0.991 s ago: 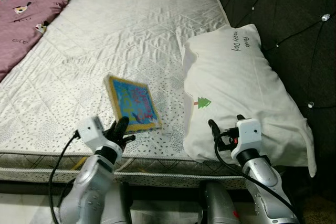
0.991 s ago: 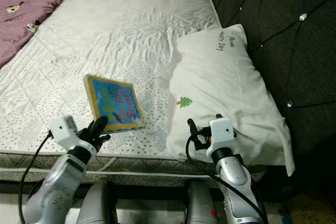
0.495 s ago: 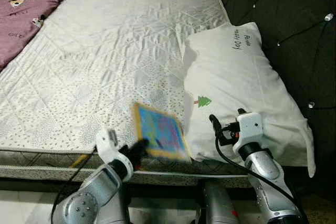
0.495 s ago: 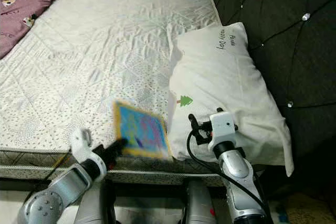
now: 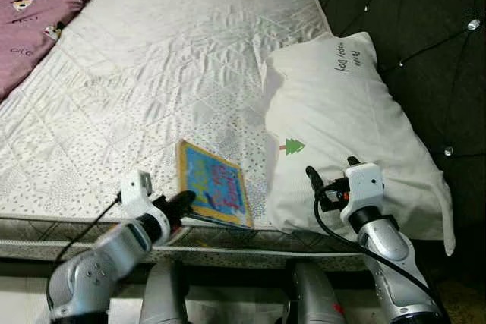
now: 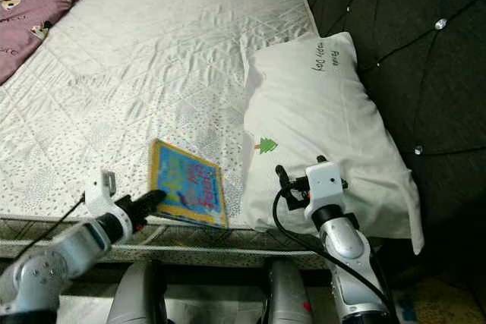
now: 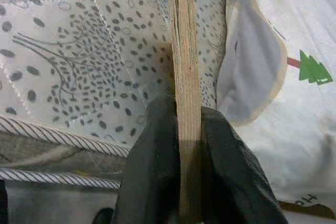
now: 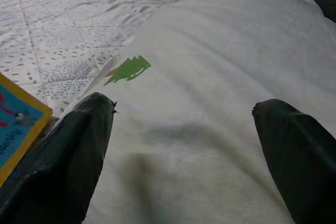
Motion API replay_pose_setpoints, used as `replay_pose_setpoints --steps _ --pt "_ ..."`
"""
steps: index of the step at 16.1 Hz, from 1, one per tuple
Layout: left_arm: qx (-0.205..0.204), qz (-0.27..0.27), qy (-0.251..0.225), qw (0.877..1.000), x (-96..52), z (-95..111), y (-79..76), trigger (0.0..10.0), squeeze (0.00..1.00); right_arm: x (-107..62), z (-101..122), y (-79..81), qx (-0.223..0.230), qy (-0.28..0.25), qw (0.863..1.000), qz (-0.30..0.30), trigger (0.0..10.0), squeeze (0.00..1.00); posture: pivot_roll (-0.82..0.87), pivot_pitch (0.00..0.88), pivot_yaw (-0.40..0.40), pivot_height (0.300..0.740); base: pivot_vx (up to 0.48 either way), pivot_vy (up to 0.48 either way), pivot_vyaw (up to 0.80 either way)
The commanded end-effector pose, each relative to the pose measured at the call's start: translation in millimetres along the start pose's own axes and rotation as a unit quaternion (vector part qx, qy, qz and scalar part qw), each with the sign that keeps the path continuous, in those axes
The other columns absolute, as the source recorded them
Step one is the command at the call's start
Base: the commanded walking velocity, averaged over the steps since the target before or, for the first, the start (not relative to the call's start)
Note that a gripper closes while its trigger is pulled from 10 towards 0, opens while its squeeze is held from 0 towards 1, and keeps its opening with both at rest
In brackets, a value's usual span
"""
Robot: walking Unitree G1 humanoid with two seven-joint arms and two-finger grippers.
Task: Clean up the room
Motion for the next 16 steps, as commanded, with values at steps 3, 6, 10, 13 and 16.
replay_pose_setpoints --steps 3,6,10,13,16 --pt "0.018 -0.005 -0.012 1.000 10.1 19.2 11.2 10.0 0.00 0.5 1.7 -0.8 -0.004 -0.004 1.000 -0.001 10.0 0.00 0.01 0.099 -0.025 0.574 0.000 0.000 0.00" --pt "0.030 -0.044 -0.003 0.999 21.4 28.1 0.9 10.0 0.00 -0.2 3.5 -4.4 -0.011 -0.006 1.000 -0.001 10.0 0.00 -0.01 0.096 -0.030 0.574 0.000 0.000 0.00" --pt "0.037 -0.074 0.009 0.997 34.0 33.2 0.9 10.0 0.00 -1.6 3.4 -2.7 -0.012 -0.006 1.000 -0.001 10.0 0.00 -0.02 0.094 -0.031 0.574 0.000 0.000 0.00" --pt "0.037 -0.096 0.038 0.994 45.8 22.5 -6.9 10.0 0.00 0.1 6.3 -2.7 -0.017 -0.010 1.000 0.003 10.0 0.00 -0.03 0.093 -0.035 0.574 0.000 0.000 0.00" --pt "0.039 -0.089 0.051 0.994 49.0 15.8 2.0 10.0 0.00 -3.5 5.4 -7.7 -0.021 -0.008 1.000 -0.003 10.0 0.00 -0.04 0.101 -0.033 0.574 0.000 0.000 0.00"
Point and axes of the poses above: a point about 5 cm out from each wrist's last joint towards the gripper, its own x axis pointing out of the wrist towards the gripper, its own z axis along the axis of the wrist's last joint, y = z × x, the point moved 2 cm from there along x, pointing out of the wrist towards the gripper, and after that the axes turned 8 degrees about x, right-handed, at the moved point
